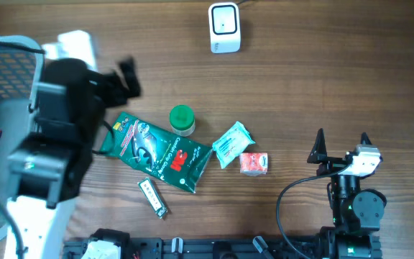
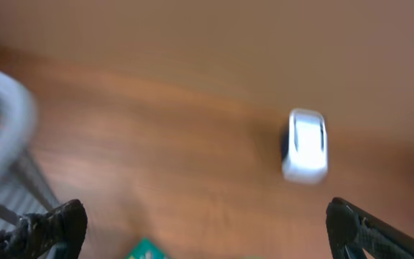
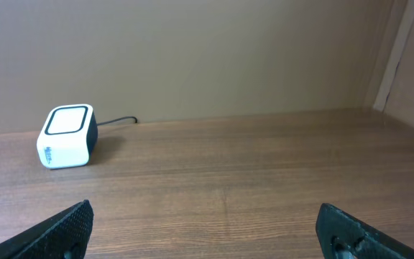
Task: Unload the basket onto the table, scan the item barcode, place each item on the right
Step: 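Return the left gripper into the basket toward the red stick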
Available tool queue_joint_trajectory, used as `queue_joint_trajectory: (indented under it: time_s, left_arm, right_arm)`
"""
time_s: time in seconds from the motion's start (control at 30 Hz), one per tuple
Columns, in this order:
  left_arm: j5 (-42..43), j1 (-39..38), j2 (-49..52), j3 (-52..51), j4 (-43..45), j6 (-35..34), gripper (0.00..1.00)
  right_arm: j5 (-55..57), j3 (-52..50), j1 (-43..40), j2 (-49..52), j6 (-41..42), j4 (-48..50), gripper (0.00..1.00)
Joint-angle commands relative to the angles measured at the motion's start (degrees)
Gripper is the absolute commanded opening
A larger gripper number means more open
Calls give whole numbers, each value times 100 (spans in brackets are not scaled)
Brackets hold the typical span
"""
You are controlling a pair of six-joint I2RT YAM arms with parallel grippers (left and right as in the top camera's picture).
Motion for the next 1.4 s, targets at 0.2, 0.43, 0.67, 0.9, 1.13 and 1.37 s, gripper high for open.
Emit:
queue_joint_trajectory:
  time_s: [0.2, 0.43, 0.67, 0.9, 1.13, 1.37]
  left_arm:
    - [442, 3001, 481, 850, 66, -1759, 100]
    - [557, 4621, 1556, 850, -758, -3829, 100]
    - [426, 5246, 2446, 844, -1123, -6078, 100]
    - [-896, 5327, 3576, 844, -1357, -5934, 100]
    - [-1558, 5359, 4586, 844, -164, -3145, 89]
    - [-1576, 5364, 5106, 844, 262, -1526, 21]
  right_arm:
    - [-50, -4, -33, -20, -52, 17, 100]
    - [-50, -4, -33, -20, -52, 17, 100]
    - [-50, -4, -33, -20, -52, 17, 100]
    - [-50, -4, -33, -20, -52, 17, 100]
    - [-48, -4, -33, -20, -52, 17, 100]
    - [-48, -4, -33, -20, -52, 17, 100]
